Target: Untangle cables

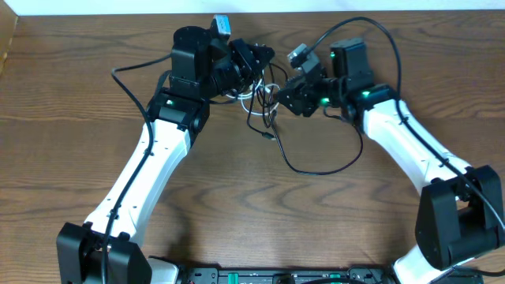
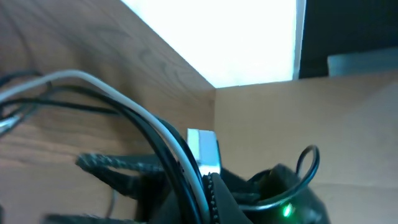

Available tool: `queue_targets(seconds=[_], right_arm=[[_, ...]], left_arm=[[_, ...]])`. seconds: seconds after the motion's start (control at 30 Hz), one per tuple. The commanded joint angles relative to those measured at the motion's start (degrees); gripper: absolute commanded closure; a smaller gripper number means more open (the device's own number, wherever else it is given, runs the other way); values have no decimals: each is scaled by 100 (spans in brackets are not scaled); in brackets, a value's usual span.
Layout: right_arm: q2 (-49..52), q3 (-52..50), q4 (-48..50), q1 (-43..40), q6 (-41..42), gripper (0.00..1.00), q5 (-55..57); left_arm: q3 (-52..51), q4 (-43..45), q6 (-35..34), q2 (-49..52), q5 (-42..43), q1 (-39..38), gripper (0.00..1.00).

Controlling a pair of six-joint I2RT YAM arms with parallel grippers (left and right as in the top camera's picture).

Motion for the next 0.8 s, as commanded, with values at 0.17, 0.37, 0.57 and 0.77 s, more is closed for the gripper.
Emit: queue_targets(seconds=[0.17,0.37,0.57,0.77], right_arm=[[157,85,496,385,365,54,826],[577,85,859,546,632,56,710],[741,85,1069,682,684,56,568],[859,85,1322,780,761,62,601]], left_arm=[[155,68,-2424,20,105,22,92],[155,363,-2992,11,356,24,92],[155,1113,-3418,2,358,24,92],[155,1561,-3670,2,358,24,92]])
